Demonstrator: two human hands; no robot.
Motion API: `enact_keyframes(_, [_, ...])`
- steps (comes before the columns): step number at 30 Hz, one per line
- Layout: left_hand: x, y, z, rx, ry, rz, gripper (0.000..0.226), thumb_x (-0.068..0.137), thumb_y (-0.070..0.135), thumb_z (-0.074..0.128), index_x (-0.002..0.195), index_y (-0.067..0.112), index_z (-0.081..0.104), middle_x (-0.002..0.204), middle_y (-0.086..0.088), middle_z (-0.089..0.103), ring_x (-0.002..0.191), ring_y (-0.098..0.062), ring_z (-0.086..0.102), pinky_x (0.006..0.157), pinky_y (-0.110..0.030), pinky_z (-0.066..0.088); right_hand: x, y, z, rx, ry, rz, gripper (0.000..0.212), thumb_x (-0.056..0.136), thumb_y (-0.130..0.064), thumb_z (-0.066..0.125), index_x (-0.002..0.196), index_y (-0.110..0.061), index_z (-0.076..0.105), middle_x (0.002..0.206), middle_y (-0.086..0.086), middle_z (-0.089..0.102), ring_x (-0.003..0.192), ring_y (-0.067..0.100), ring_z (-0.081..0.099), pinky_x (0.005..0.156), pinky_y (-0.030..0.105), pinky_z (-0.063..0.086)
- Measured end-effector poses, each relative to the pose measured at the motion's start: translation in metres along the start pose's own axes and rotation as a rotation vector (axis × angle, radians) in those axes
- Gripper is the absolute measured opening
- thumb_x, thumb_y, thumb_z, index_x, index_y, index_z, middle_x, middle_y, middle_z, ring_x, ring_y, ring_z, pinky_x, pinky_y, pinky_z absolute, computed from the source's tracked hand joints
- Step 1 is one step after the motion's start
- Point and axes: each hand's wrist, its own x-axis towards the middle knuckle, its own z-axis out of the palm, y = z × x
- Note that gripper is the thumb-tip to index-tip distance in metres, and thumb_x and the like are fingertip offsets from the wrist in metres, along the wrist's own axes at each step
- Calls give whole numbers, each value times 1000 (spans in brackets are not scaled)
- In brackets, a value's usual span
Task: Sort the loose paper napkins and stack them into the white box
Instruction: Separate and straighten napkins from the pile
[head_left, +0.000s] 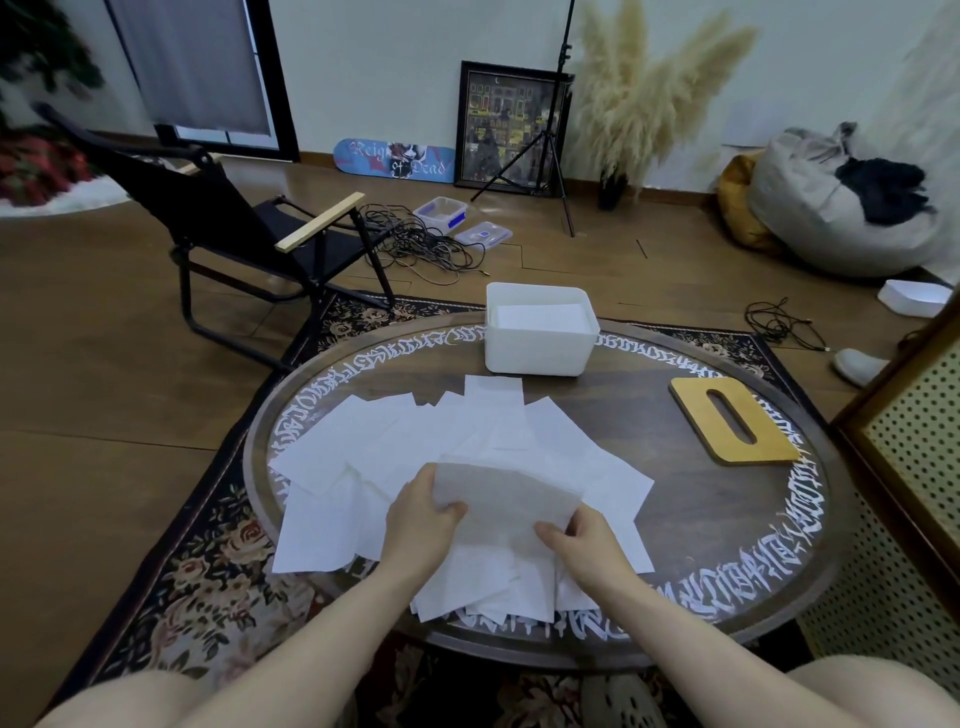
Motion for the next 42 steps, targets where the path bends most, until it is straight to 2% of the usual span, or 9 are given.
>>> enact_keyframes(3, [1, 5, -2, -65, 51, 4, 12, 83, 7, 63, 89, 12, 55, 88, -4, 64, 82, -23, 61, 70, -37, 48, 1, -6, -2, 81, 32, 0, 20, 93, 1, 54, 100, -17, 61, 101, 0, 68, 91, 16, 65, 73, 22, 51])
enact_keyframes(8, [5, 15, -3, -260, 92, -27, 14, 84, 6, 66, 89, 16, 57, 93, -7, 67, 80, -22, 62, 61, -30, 47, 2, -22, -10, 116, 133, -50, 11, 92, -11, 62, 100, -6, 59, 77, 0, 69, 56, 9, 57, 60, 17, 43])
enact_keyframes(16, [7, 36, 2, -447, 159, -66, 11, 87, 5, 64, 95, 10, 58, 89, -5, 64, 47, -16, 52, 42, -26, 36, 0, -34, -20, 121, 190, -196, 11, 91, -13, 63, 94, -21, 57, 51, -3, 48, 61, 17, 51, 53, 8, 41])
enact_keyframes(20, [14, 49, 5, -434, 175, -22, 14, 87, 3, 61, 97, 12, 59, 90, -5, 64, 50, -16, 53, 43, -26, 37, 11, -44, -26, 94, 215, -197, 8, 90, -14, 64, 94, -20, 60, 73, 33, 51, 67, 23, 47, 55, 15, 46])
enact_keyframes(22, [21, 56, 7, -441, 175, -19, 18, 88, 2, 59, 102, 14, 59, 89, -4, 64, 53, -16, 56, 44, -27, 39, 20, -48, -29, 84, 226, -190, 8, 90, -15, 64, 94, -21, 60, 89, 39, 54, 67, 23, 48, 57, 20, 48])
enact_keyframes(27, [49, 75, 7, -440, 173, 6, 21, 89, 2, 58, 107, 12, 59, 88, -8, 59, 51, -14, 57, 42, -26, 39, 47, -68, -41, 119, 275, -228, 8, 89, -9, 64, 92, -16, 61, 82, 15, 71, 65, 14, 60, 60, 23, 47])
enact_keyframes(32, [82, 90, 13, -435, 157, 31, 16, 89, 1, 56, 103, 8, 61, 79, -5, 58, 49, -10, 56, 41, -26, 41, 80, -82, -54, 156, 297, -201, 11, 86, -13, 69, 90, -21, 64, 83, 20, 68, 79, 36, 66, 78, 48, 56])
enact_keyframes(36, [108, 97, 16, -456, 155, -15, 15, 91, 1, 54, 101, 6, 64, 74, -3, 63, 54, -12, 59, 43, -27, 47, 106, -88, -61, 129, 385, -168, 14, 80, -12, 75, 86, -20, 64, 74, 25, 63, 63, 20, 57, 66, 37, 49])
enact_keyframes(42, [158, 110, 22, -427, 122, -71, 20, 92, -1, 49, 104, 2, 65, 87, -9, 68, 57, -13, 65, 48, -28, 54, 151, -104, -70, 66, 463, -161, 10, 84, -18, 71, 87, -22, 63, 88, 19, 67, 78, 23, 62, 73, 36, 49])
